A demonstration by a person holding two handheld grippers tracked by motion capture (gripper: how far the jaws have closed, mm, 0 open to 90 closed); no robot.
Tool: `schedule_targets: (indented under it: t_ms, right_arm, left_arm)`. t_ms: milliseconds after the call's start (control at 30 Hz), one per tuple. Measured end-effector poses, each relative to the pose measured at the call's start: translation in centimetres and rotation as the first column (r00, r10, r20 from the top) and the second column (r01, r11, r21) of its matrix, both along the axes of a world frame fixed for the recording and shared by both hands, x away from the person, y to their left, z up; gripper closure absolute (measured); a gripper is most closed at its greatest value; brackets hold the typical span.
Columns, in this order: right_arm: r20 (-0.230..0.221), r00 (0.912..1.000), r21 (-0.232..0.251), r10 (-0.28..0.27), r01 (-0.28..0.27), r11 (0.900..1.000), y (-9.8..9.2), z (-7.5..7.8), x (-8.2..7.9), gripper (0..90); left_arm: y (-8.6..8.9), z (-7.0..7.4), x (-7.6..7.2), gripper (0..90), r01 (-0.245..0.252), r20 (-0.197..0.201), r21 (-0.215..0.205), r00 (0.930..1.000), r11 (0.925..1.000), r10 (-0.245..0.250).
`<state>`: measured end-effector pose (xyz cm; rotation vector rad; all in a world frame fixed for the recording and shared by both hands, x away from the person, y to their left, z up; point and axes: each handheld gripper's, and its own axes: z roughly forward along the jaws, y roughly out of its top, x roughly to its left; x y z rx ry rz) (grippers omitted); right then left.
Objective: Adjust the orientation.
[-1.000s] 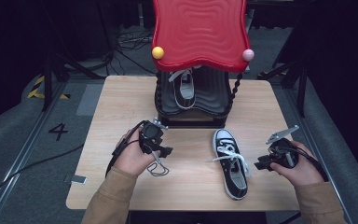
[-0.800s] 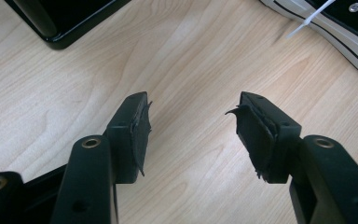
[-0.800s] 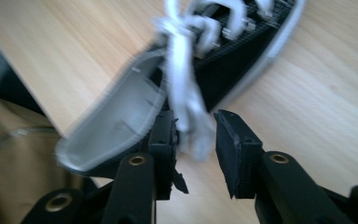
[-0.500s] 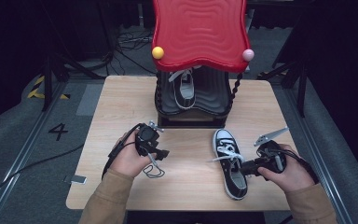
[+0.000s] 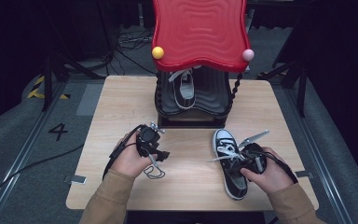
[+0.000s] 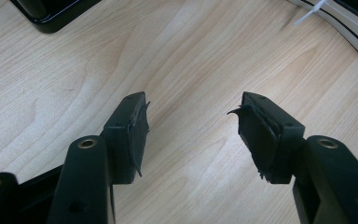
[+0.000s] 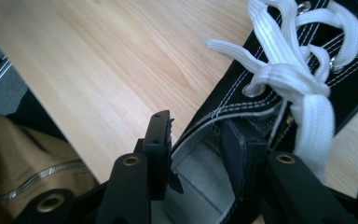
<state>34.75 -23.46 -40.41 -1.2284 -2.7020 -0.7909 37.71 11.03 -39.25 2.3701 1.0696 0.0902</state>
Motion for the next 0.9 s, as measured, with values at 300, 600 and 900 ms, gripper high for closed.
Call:
schedule_targets:
  t_ms: [300, 600, 900]
  right_arm:
    - [0.003, 0.9998, -0.052, -0.021, 0.021, 0.998, 1.8, -1.5, 0.5, 71.7]
    - [0.054, 0.9982, -0.138, -0.026, 0.033, 0.990, 3.1, -2.2, 0.6, 77.5]
    - [0.001, 0.9993, -0.156, -0.037, 0.037, 0.987, 3.5, -2.5, 1.4, 74.7]
  left_arm:
    - [0.1, -0.1, 0.0, 42.7, -0.001, -0.001, -0.003, 1.0000, 1.0000, 0.001]
    - [0.6, 0.2, 0.1, 42.6, -0.015, 0.002, -0.023, 0.9999, 0.9996, 0.015]
    - [1.2, 0.5, 0.2, 42.5, -0.018, 0.006, -0.037, 0.9998, 0.9991, 0.018]
